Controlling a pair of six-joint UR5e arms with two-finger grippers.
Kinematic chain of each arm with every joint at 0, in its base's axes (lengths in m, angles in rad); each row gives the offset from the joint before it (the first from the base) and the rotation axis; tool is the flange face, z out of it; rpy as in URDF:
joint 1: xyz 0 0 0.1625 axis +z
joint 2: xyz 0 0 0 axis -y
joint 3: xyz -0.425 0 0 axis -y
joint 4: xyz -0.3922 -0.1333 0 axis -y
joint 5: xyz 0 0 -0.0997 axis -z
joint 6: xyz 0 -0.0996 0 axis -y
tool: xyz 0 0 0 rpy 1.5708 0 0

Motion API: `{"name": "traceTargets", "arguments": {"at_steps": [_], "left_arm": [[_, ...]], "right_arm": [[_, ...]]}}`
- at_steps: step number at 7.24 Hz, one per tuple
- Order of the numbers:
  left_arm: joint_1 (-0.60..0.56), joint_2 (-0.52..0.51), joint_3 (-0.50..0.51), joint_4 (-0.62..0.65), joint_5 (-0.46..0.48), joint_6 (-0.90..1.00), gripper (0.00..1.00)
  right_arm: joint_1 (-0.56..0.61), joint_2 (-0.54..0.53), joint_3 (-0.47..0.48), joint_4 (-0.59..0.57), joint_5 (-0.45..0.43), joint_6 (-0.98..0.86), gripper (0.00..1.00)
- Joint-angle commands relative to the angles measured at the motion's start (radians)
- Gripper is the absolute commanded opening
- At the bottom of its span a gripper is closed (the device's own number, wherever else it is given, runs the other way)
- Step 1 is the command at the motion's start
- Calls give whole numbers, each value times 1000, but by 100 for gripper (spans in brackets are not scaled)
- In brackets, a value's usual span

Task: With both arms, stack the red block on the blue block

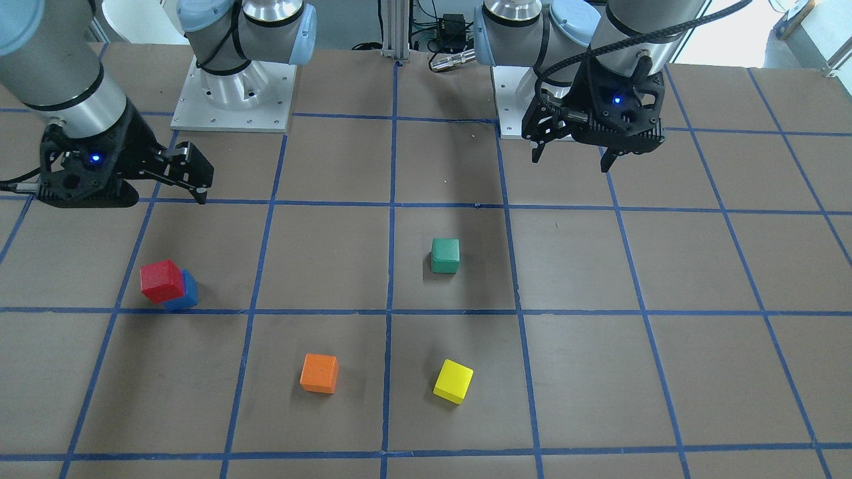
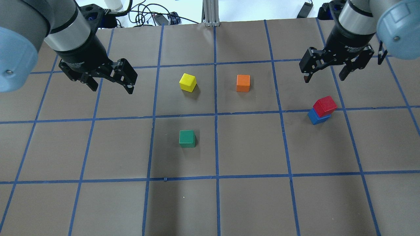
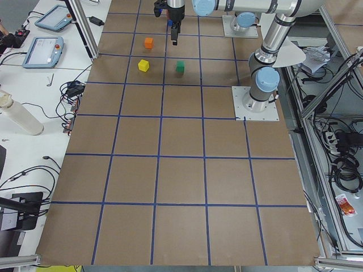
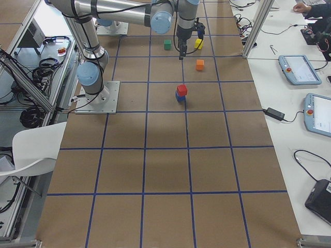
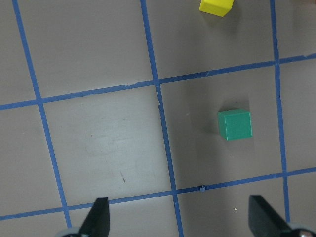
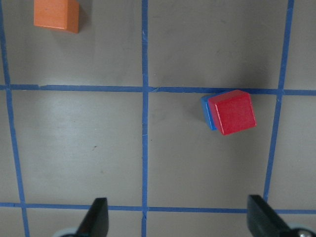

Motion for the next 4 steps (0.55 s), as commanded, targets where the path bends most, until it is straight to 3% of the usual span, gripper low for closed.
{"name": "traceTargets", "arguments": {"at_steps": [1, 4], "left_arm": [[0, 1, -1, 0, 0, 0, 100], [0, 1, -1, 0, 0, 0, 100]], "right_arm": [[45, -6, 3, 3, -1, 55, 100], [76, -23, 5, 4, -52, 90, 100]]}}
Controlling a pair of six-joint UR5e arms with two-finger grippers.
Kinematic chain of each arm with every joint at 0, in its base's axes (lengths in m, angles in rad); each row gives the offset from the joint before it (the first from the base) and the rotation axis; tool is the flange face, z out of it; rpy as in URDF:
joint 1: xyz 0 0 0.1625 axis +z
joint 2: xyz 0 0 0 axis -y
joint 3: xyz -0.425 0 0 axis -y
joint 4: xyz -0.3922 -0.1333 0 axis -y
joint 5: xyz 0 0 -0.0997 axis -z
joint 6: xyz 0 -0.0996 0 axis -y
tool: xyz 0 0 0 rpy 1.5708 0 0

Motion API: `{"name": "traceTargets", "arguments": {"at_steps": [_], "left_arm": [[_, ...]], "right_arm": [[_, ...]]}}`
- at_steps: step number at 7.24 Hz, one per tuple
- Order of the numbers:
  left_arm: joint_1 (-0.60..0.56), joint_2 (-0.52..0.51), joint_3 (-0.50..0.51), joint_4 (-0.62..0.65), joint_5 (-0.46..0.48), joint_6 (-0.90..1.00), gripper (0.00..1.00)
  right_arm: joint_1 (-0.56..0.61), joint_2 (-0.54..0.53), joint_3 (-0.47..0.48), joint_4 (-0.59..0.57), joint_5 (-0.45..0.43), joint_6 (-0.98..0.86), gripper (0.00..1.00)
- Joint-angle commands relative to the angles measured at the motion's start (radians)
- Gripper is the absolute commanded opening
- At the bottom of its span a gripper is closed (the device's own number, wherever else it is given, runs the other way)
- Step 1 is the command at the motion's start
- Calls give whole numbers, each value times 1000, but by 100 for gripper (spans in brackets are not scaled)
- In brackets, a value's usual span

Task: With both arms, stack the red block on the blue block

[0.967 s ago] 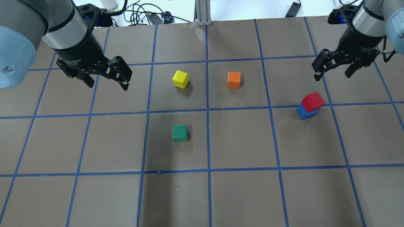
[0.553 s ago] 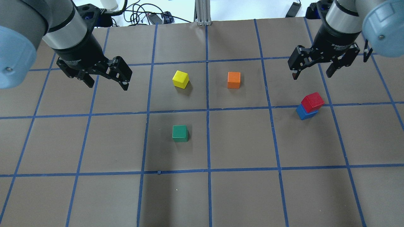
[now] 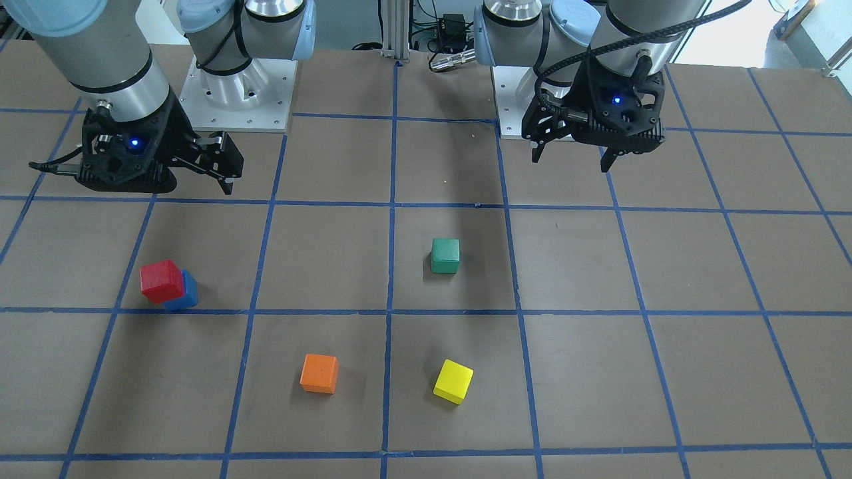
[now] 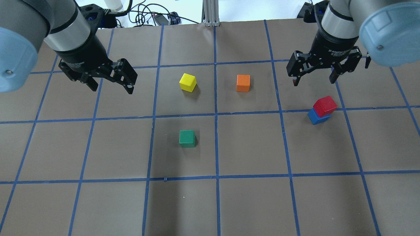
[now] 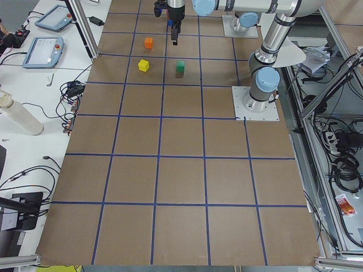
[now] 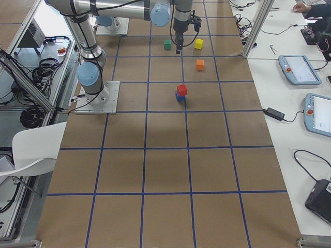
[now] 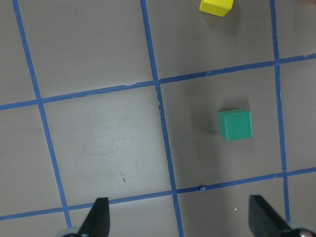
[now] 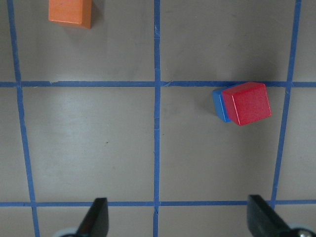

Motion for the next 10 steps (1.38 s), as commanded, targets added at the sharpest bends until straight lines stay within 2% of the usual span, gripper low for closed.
{"name": "traceTargets", "arguments": {"at_steps": [1, 4, 10], "left_arm": [[0, 0, 0, 0, 0, 0, 100], [0, 0, 0, 0, 0, 0, 100], [0, 0, 3, 0, 0, 0, 100]], "right_arm": [[11, -16, 3, 1, -5, 9, 100], [2, -33, -2, 71, -3, -4, 100], [2, -37, -2, 61, 44, -4, 100]]}}
